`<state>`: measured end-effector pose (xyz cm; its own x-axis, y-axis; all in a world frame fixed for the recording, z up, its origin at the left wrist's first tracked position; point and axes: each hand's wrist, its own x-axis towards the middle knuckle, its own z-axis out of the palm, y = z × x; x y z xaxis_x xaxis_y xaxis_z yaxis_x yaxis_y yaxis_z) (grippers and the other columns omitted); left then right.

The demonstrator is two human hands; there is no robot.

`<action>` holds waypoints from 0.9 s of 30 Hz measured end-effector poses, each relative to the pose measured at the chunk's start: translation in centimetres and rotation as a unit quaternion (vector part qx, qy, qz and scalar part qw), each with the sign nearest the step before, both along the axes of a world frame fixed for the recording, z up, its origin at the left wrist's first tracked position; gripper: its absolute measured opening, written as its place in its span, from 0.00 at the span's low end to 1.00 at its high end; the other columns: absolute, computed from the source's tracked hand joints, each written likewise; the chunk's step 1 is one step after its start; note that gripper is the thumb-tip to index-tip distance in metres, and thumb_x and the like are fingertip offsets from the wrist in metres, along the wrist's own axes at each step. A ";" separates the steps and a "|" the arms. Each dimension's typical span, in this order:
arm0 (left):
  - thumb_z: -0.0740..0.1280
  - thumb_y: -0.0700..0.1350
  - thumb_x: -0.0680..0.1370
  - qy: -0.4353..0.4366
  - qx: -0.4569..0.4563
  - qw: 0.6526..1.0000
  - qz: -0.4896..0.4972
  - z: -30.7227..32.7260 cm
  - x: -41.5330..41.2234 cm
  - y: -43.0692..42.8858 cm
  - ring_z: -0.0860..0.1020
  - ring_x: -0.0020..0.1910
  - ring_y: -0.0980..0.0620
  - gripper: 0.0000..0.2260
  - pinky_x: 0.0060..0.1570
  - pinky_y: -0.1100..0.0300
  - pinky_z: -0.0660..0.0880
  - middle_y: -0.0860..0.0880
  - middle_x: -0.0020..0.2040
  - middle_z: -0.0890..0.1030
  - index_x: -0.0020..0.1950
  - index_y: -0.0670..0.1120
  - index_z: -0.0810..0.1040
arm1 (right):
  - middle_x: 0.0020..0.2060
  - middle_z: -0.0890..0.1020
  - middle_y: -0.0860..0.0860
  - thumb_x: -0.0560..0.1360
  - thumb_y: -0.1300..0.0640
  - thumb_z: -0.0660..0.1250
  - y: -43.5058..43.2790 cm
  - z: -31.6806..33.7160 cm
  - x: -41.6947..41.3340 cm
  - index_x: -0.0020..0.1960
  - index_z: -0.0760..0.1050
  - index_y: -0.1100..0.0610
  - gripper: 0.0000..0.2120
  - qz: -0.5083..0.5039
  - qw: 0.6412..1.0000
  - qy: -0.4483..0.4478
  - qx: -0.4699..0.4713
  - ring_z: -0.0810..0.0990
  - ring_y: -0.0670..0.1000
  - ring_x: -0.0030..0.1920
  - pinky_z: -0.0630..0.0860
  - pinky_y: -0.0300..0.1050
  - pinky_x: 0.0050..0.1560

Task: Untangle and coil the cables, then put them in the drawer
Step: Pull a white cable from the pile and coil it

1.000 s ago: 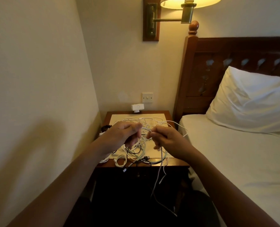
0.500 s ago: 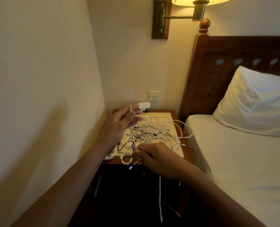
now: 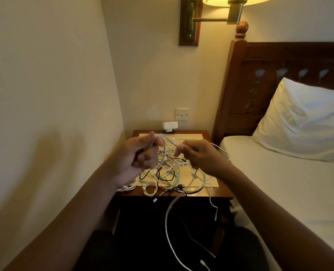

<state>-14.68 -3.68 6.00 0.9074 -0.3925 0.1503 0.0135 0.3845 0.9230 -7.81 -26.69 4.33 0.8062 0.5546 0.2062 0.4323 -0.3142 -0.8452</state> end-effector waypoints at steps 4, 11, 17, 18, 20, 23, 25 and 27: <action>0.58 0.48 0.84 -0.008 -0.100 0.992 0.081 2.1 1.5 -0.7 0.61 0.25 0.57 0.16 0.31 0.62 0.61 0.53 0.29 0.69 0.59 0.40 0.80 | 0.36 0.77 0.44 0.85 0.45 0.57 1.0 -3.9 -3.1 0.52 0.82 0.48 0.16 0.015 0.998 0.061 -0.027 0.75 0.41 0.32 0.73 0.43 0.34; 0.60 0.49 0.85 -0.143 0.275 0.915 0.260 2.5 2.8 -1.8 0.84 0.37 0.46 0.13 0.44 0.56 0.81 0.43 0.40 0.85 0.63 0.45 0.80 | 0.42 0.83 0.44 0.86 0.47 0.56 1.9 1.5 -7.6 0.53 0.82 0.55 0.18 0.066 0.988 -0.065 -0.123 0.81 0.39 0.41 0.72 0.31 0.40; 0.56 0.53 0.86 -0.109 0.391 0.913 0.043 1.2 1.3 -0.4 0.69 0.27 0.49 0.19 0.31 0.60 0.70 0.45 0.29 0.74 0.55 0.46 0.85 | 0.30 0.79 0.46 0.79 0.44 0.70 -0.4 6.0 -1.2 0.46 0.85 0.53 0.13 -0.037 0.968 -0.202 -0.145 0.73 0.41 0.28 0.67 0.32 0.30; 0.56 0.54 0.86 -0.085 0.376 0.922 0.034 1.2 1.1 0.1 0.65 0.27 0.51 0.21 0.30 0.61 0.66 0.47 0.29 0.70 0.57 0.43 0.84 | 0.32 0.80 0.46 0.78 0.44 0.71 -0.9 5.4 0.1 0.46 0.85 0.53 0.13 -0.044 0.970 -0.192 -0.144 0.74 0.41 0.29 0.66 0.33 0.30; 0.59 0.55 0.85 -0.049 0.358 0.932 0.033 1.4 1.0 1.5 0.60 0.28 0.53 0.21 0.28 0.64 0.61 0.49 0.30 0.63 0.55 0.40 0.83 | 0.32 0.81 0.45 0.78 0.45 0.70 -2.2 3.4 2.2 0.46 0.85 0.53 0.12 -0.062 0.975 -0.168 -0.129 0.75 0.40 0.31 0.67 0.33 0.31; 0.65 0.52 0.84 -0.028 0.295 0.954 0.035 1.0 1.2 4.3 0.55 0.26 0.53 0.17 0.31 0.56 0.52 0.52 0.27 0.60 0.47 0.40 0.81 | 0.31 0.81 0.43 0.80 0.46 0.68 -4.3 0.1 3.6 0.45 0.85 0.52 0.13 -0.100 0.982 -0.126 -0.094 0.74 0.41 0.30 0.68 0.39 0.34; 0.62 0.49 0.84 -0.017 0.199 0.978 0.060 1.1 1.6 6.2 0.55 0.22 0.54 0.15 0.29 0.55 0.51 0.53 0.26 0.61 0.42 0.42 0.79 | 0.31 0.80 0.38 0.82 0.48 0.66 -5.4 -1.7 3.7 0.46 0.85 0.53 0.13 -0.112 0.984 -0.105 -0.092 0.76 0.39 0.33 0.68 0.38 0.36; 0.60 0.49 0.84 0.020 0.089 0.986 0.139 1.8 2.0 8.1 0.57 0.19 0.58 0.16 0.24 0.62 0.54 0.55 0.23 0.60 0.38 0.46 0.78 | 0.35 0.81 0.39 0.83 0.50 0.65 -6.6 -3.6 3.8 0.46 0.85 0.52 0.13 -0.128 0.984 -0.079 -0.099 0.79 0.38 0.38 0.71 0.37 0.39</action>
